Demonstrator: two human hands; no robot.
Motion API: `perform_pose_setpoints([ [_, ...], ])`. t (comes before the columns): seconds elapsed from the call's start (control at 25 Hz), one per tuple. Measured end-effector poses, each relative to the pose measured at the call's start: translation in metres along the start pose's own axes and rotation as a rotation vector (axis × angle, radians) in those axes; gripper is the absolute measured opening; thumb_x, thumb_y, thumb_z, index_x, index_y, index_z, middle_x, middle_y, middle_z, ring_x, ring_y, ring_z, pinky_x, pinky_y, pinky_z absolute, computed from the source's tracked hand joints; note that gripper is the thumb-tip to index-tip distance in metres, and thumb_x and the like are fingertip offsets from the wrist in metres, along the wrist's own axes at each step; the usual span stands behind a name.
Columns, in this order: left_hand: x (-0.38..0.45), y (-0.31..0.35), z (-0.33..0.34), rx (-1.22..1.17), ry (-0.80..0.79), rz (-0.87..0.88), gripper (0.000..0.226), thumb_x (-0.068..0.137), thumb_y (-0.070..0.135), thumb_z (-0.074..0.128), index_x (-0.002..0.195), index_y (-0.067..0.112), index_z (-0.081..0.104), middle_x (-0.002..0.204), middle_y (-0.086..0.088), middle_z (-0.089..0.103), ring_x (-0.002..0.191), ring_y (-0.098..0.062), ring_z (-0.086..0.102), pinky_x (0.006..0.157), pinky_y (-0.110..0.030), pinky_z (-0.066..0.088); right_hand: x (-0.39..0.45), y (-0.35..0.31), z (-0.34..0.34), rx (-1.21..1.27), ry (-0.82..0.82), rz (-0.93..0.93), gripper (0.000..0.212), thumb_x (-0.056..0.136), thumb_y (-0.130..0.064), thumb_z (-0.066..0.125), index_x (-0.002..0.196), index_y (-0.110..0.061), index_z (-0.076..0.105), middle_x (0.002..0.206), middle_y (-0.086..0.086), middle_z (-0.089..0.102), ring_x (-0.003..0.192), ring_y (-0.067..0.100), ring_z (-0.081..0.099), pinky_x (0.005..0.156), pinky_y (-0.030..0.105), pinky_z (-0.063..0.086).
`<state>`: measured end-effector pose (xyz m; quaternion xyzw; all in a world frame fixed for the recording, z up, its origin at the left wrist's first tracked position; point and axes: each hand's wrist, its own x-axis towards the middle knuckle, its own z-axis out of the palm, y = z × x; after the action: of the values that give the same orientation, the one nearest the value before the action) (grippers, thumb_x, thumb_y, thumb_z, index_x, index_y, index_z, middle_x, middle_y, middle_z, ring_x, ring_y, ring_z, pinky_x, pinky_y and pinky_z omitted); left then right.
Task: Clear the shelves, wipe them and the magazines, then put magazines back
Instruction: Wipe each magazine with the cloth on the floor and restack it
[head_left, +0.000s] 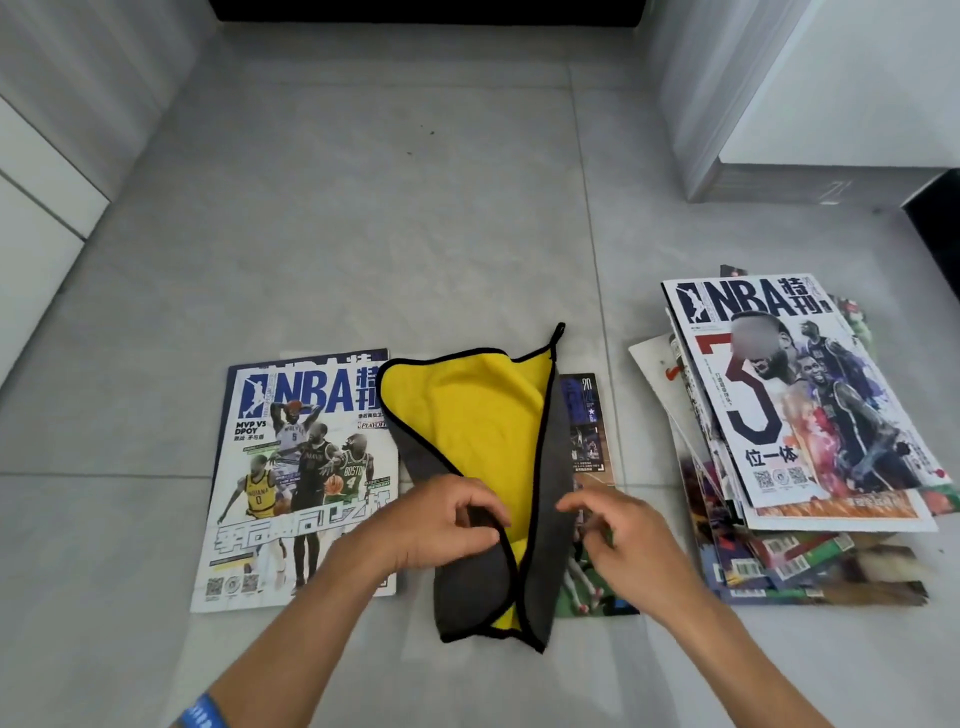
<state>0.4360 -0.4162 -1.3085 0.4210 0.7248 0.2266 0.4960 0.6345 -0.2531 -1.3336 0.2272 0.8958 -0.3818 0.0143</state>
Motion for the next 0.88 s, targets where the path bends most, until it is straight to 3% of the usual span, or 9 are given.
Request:
perform_pose_setpoints([
  [0.12,0.001,0.001,0.03,0.366,-0.106,0.073,0.063,0.081,-0.002,0.057,0.133,0.032,0.054,0.131,0.015,0.046,0.087,-0.009,0.053,0.068,-0.02,0.04,0.012,-0.01,0.015,-0.186,-0.308,-0.234,0.061,0.08,0.001,0.051,0.131,-0.032,0.05,0.139,-0.015,0.047,0.116,0.008,0.051,0.101,0.029,0.044],
  [0.2,-0.005,-0.008,0.033,0.46,-0.121,0.049,0.071,0.08,-0.003,0.058,0.136,0.039,0.048,0.13,0.013,0.048,0.101,-0.013,0.054,0.076,-0.023,0.044,0.011,-0.002,0.015,-0.364,-0.408,-0.256,0.063,0.082,-0.006,0.054,0.138,-0.034,0.043,0.139,-0.013,0.04,0.118,0.014,0.046,0.103,0.033,0.042],
  [0.28,-0.013,-0.02,0.02,0.394,-0.121,-0.024,0.053,0.08,0.006,0.068,0.121,0.038,0.059,0.119,0.01,0.061,0.102,-0.013,0.06,0.082,-0.031,0.053,0.002,0.009,0.008,-0.477,-0.388,-0.261,0.048,0.085,-0.024,0.058,0.131,-0.035,0.049,0.128,-0.01,0.045,0.111,0.015,0.049,0.097,0.033,0.043],
  [0.4,-0.025,-0.036,-0.012,0.166,-0.289,-0.191,0.016,0.075,0.016,0.081,0.082,0.028,0.073,0.08,0.008,0.069,0.072,-0.009,0.061,0.063,-0.024,0.048,-0.021,0.024,-0.01,-0.519,-0.409,-0.111,0.025,0.08,-0.047,0.057,0.1,-0.032,0.058,0.103,-0.013,0.06,0.098,0.009,0.057,0.08,0.028,0.043],
  [0.48,-0.037,-0.038,-0.032,0.042,-0.453,-0.327,0.014,0.078,0.017,0.081,0.082,0.028,0.074,0.074,0.007,0.067,0.065,-0.009,0.057,0.057,-0.02,0.046,-0.04,0.032,-0.02,-0.295,-0.395,0.059,0.021,0.071,-0.046,0.062,0.082,-0.03,0.054,0.08,-0.014,0.058,0.075,0.003,0.053,0.063,0.025,0.037],
  [0.56,-0.045,-0.038,-0.044,-0.08,-0.482,-0.35,0.017,0.079,0.012,0.08,0.087,0.027,0.075,0.073,0.009,0.069,0.062,-0.005,0.058,0.058,-0.017,0.047,-0.054,0.033,-0.032,0.179,-0.373,0.227,0.02,0.068,-0.026,0.071,0.071,-0.024,0.051,0.066,-0.01,0.05,0.059,0.004,0.044,0.053,0.024,0.031],
  [0.68,-0.049,-0.037,-0.05,-0.264,-0.293,-0.274,0.021,0.074,0.01,0.084,0.091,0.021,0.077,0.088,0.003,0.075,0.081,-0.009,0.068,0.075,-0.023,0.052,-0.054,0.028,-0.044,0.565,-0.18,0.413,0.031,0.06,-0.03,0.077,0.059,-0.016,0.05,0.057,0.0,0.04,0.049,0.012,0.036,0.047,0.024,0.025],
  [0.76,-0.046,-0.038,-0.047,-0.388,-0.078,-0.262,0.03,0.072,0.008,0.084,0.1,0.012,0.074,0.1,-0.004,0.076,0.092,-0.014,0.07,0.08,-0.027,0.054,-0.044,0.034,-0.045,0.451,-0.105,0.454,0.048,0.066,-0.043,0.082,0.06,-0.008,0.05,0.056,0.0,0.041,0.051,0.012,0.04,0.054,0.03,0.026],
  [0.88,-0.038,-0.04,-0.033,-0.537,0.122,-0.244,0.033,0.084,-0.005,0.07,0.112,0.011,0.068,0.102,-0.008,0.076,0.099,-0.021,0.071,0.088,-0.033,0.057,-0.037,0.043,-0.04,0.221,-0.202,0.497,0.025,0.078,-0.027,0.076,0.069,-0.015,0.056,0.061,-0.008,0.058,0.06,0.01,0.056,0.062,0.035,0.039],
])
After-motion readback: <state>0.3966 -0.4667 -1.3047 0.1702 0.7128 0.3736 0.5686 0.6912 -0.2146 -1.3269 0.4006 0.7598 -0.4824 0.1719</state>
